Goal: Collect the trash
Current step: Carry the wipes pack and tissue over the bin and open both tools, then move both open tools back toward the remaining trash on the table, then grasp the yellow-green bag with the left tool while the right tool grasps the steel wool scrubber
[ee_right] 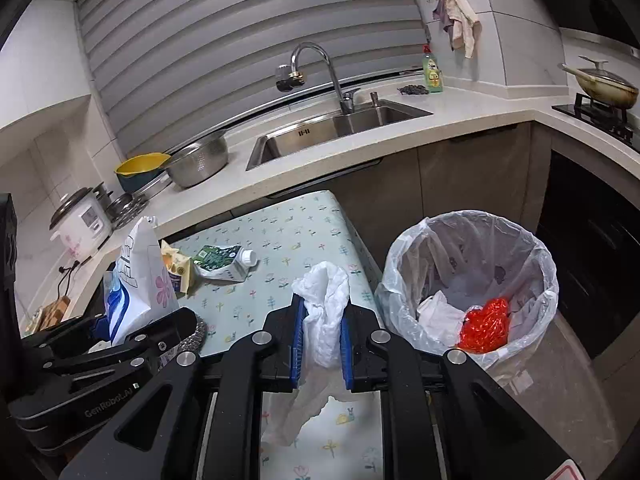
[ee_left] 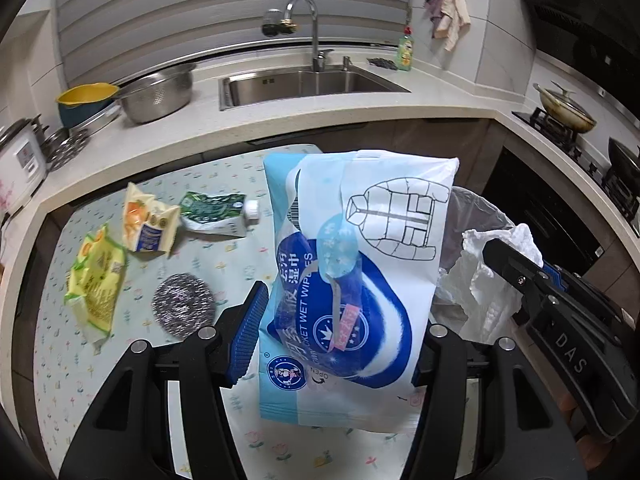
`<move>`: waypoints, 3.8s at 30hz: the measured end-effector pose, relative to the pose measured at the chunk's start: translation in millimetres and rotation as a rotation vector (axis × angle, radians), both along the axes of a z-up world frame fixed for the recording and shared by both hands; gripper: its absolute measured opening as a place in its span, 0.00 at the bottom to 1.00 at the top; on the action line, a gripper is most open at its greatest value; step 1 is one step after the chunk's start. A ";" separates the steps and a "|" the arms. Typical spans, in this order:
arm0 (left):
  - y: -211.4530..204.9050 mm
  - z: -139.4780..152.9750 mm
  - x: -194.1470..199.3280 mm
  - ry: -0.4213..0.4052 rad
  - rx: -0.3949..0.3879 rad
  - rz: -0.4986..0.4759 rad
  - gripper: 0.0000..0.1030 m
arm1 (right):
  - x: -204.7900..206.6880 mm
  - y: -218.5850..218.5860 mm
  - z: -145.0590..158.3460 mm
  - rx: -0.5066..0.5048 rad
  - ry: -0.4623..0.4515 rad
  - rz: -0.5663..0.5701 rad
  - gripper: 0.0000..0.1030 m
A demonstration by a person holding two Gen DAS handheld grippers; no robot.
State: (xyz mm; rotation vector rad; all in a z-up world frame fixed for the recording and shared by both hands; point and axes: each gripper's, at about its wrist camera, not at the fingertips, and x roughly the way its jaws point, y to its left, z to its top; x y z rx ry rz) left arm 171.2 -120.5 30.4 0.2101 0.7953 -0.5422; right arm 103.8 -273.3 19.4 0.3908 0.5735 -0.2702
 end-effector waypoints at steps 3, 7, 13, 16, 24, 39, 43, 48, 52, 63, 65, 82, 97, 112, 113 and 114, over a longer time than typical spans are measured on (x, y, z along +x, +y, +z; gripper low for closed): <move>-19.4 -5.6 2.3 0.004 0.011 -0.027 0.53 | -0.7 -19.9 -5.6 0.010 0.007 -0.035 0.14; -48.5 -14.4 9.2 0.021 0.021 -0.065 0.53 | 0.8 -44.0 -13.8 0.020 0.019 -0.078 0.14; -95.2 -25.8 18.4 0.032 0.035 -0.132 0.53 | 9.2 -81.2 -26.9 0.023 0.043 -0.143 0.14; -120.8 -30.5 25.5 0.038 0.037 -0.168 0.53 | 13.6 -100.8 -35.3 0.024 0.059 -0.180 0.14; -175.3 -44.5 46.6 0.049 0.045 -0.252 0.53 | 31.3 -145.4 -52.1 0.024 0.099 -0.252 0.14; -230.5 -63.3 70.1 0.070 0.062 -0.303 0.62 | 52.0 -171.0 -81.5 -0.003 0.188 -0.287 0.21; -231.0 -57.4 67.5 0.050 0.043 -0.306 0.72 | 48.4 -169.9 -75.1 -0.021 0.167 -0.304 0.34; -223.9 -45.5 65.4 0.037 0.028 -0.291 0.77 | 40.4 -165.3 -62.4 -0.032 0.144 -0.311 0.38; -212.0 -33.3 62.0 0.021 0.012 -0.275 0.77 | 32.7 -153.8 -47.0 -0.058 0.123 -0.312 0.45; -141.0 5.7 41.9 -0.046 -0.040 -0.184 0.86 | 11.3 -85.1 -9.6 -0.132 0.084 -0.246 0.66; -121.3 10.9 40.2 -0.053 -0.047 -0.153 0.86 | 9.8 -69.0 -6.2 -0.138 0.079 -0.220 0.69; 41.8 21.7 50.3 -0.065 -0.056 0.123 0.88 | 31.6 65.8 -0.8 -0.173 0.084 0.005 0.78; 158.7 -9.0 76.6 -0.007 -0.007 0.346 0.88 | 78.6 163.6 -26.5 -0.159 0.143 0.187 0.78; 255.3 -56.1 135.7 0.081 0.036 0.519 0.88 | 154.9 215.1 -72.6 -0.083 0.233 0.283 0.78; 257.9 -59.5 139.1 0.086 0.041 0.522 0.88 | 159.5 217.4 -76.6 -0.082 0.240 0.285 0.78; 260.1 -63.2 142.7 0.089 0.046 0.524 0.88 | 165.4 219.3 -81.9 -0.082 0.250 0.286 0.78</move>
